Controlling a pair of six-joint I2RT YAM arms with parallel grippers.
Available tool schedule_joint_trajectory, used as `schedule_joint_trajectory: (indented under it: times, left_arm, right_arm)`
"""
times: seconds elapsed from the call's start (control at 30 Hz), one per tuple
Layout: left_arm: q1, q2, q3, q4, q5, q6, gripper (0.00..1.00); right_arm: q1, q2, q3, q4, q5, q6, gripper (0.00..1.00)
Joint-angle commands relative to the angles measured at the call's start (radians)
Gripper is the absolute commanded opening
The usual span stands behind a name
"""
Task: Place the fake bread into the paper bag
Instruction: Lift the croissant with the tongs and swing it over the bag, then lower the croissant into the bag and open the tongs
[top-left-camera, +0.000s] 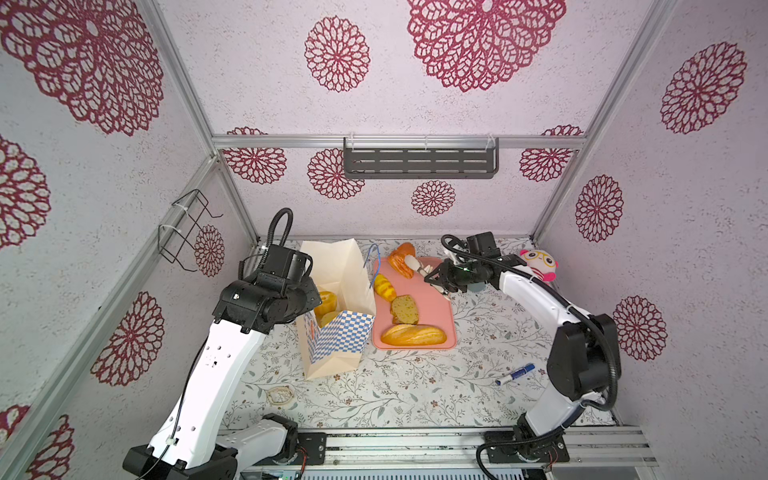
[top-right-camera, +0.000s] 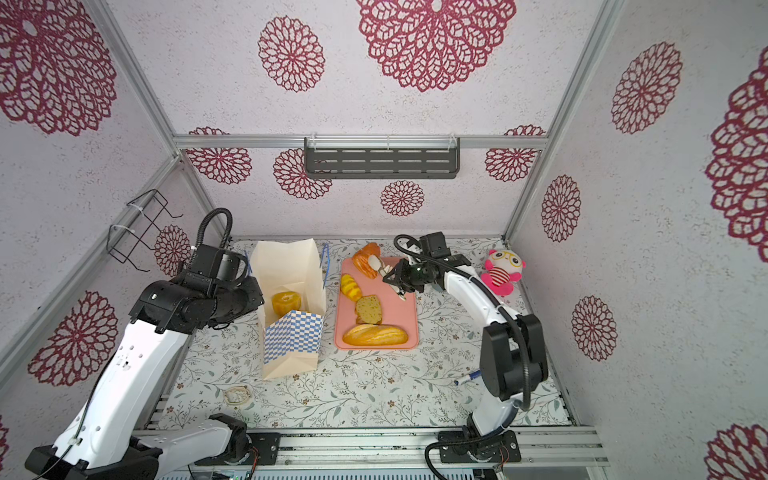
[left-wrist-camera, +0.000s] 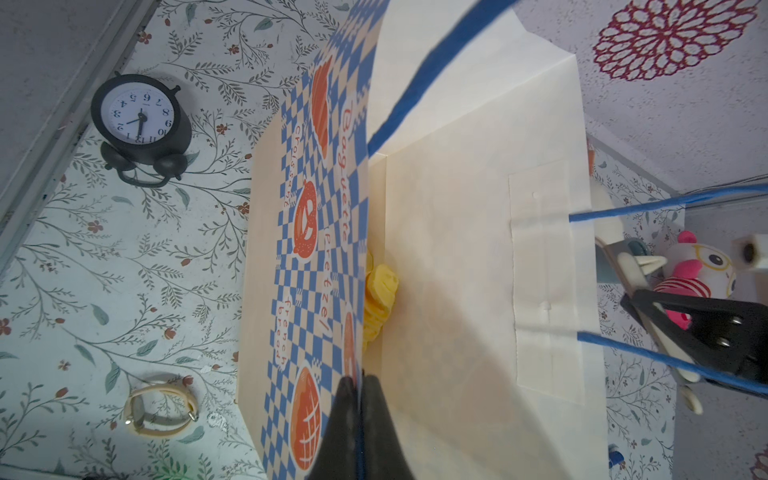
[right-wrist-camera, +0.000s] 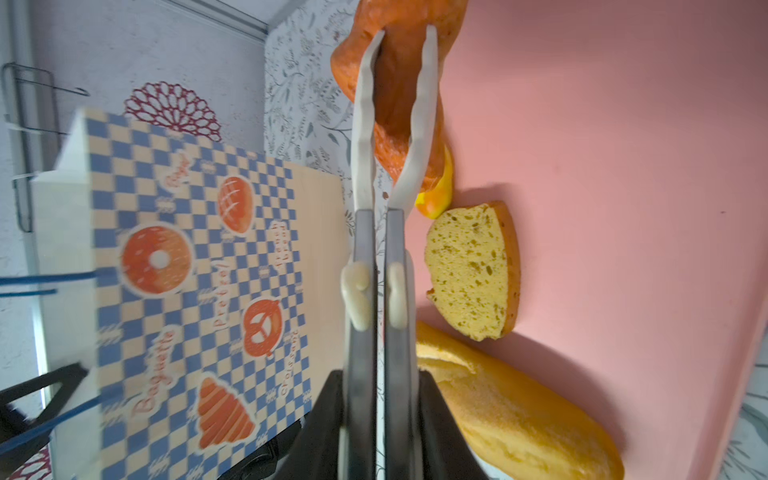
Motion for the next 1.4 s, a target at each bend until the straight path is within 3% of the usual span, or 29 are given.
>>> schedule_joint_trajectory:
  times: [0.0,0.27,0.57,0.83,1.07,1.37]
  left_arm:
    - [-0.007,-0.014,0.005,0.039,-0.015,-0.005,0.00]
    - [-0.007,-0.006,0.006,0.050,-0.006,-0.003,0.00]
    - [-0.006,0.003,0.014,0.046,-0.003,0.002,0.00]
    - [-0.007,0.001,0.017,0.049,0.000,0.000,0.00]
    - [-0.007,0.005,0.016,0.052,0.005,0.001,0.00]
    - [-0.007,0.001,0.015,0.057,0.006,-0.001,0.00]
  right_arm:
    - [0.007,-0.128,0.045,-0.009,-0.020,-0.036,0.00]
    - [0.135,-0.257,0.210,-0.020,-0.068,-0.038,0.00]
    - [0.314,-0.235,0.389,-0.028,-0.034,0.009,0.00]
    - [0.411,-0.251,0.253,-0.067,0.032,0.018,0.00]
    - [0.469,-0.219,0.242,-0.100,0.052,0.007,0.00]
    - [0.484,-0.203,0.245,-0.104,0.050,0.005,0.27]
